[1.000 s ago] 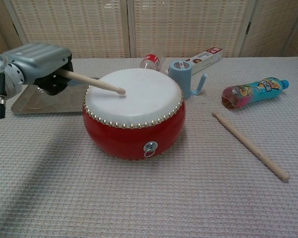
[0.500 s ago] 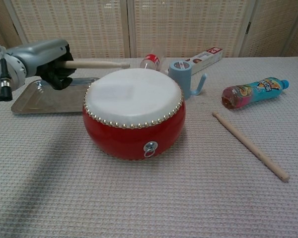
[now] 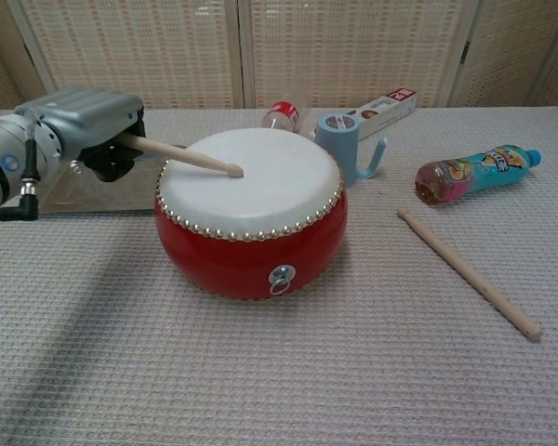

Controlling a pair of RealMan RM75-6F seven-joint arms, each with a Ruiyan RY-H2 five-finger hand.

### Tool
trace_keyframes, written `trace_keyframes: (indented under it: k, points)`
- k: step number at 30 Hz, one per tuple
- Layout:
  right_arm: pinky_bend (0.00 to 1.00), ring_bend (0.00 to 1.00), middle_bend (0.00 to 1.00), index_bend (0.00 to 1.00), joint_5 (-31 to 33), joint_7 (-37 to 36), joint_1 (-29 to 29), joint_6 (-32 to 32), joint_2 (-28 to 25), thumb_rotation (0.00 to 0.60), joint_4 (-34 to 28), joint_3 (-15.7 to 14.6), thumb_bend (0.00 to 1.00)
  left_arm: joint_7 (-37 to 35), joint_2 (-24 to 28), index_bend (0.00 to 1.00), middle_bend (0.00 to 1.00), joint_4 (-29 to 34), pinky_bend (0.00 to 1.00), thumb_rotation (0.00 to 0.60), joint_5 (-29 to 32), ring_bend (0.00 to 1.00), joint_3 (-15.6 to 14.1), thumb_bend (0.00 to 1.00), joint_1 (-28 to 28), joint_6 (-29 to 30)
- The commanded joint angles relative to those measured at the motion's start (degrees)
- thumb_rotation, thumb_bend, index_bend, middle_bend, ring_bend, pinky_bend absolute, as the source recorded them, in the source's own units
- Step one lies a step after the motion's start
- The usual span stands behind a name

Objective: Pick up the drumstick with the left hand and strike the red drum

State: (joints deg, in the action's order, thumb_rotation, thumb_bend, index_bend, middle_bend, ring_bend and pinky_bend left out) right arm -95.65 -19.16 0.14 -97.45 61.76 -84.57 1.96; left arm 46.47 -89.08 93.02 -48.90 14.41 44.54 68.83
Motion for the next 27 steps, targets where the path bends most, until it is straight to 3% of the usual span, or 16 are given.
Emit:
trace_keyframes:
  k: [1,6,17,20,23,27]
  points:
    - [0.19,0.04,0.11,0.12,-0.1,-0.1,0.0,-0.1,0.0,0.600,0.1,0.0,0.18,-10.0,2.3,1.00,1.00,5.5,1.00,0.600,3.2,1.00,5.3,0.86,-1.5,-0.7]
    - [0.19,0.04,0.11,0.12,-0.2,-0.2,0.0,-0.1,0.1,0.600,0.2,-0.1,0.18,-12.6,4.6,1.00,1.00,7.9,1.00,0.600,4.1,1.00,6.4,0.87,-1.7,-1.1]
    - [0.19,0.04,0.11,0.12,0.3,-0.4,0.0,0.2,0.2,0.600,0.5,-0.1,0.18,2.0,0.0,1.00,1.00,-1.9,1.00,0.600,0.9,1.00,-2.8,0.87,2.7,-0.7]
    - [0.19,0.04,0.11,0.12,0.2,-1.3,-0.1,0.1,0.1,0.600,0.3,-0.2,0.18,-0.6,-0.3,1.00,1.00,-0.4,1.00,0.600,3.3,1.00,-0.9,0.87,2.1,-0.3]
    - [0.19,0.04,0.11,0.12,0.1,-1.5,0.0,0.0,0.0,0.600,0.3,-0.2,0.18,-9.0,0.9,1.00,1.00,3.6,1.00,0.600,5.5,1.00,3.8,0.86,0.4,-0.2]
    - [0.19,0.04,0.11,0.12,0.0,-1.4,0.1,0.2,0.1,0.600,0.3,-0.2,0.18,-12.6,2.7,1.00,1.00,5.3,1.00,0.600,3.5,1.00,5.2,0.86,-0.3,0.6]
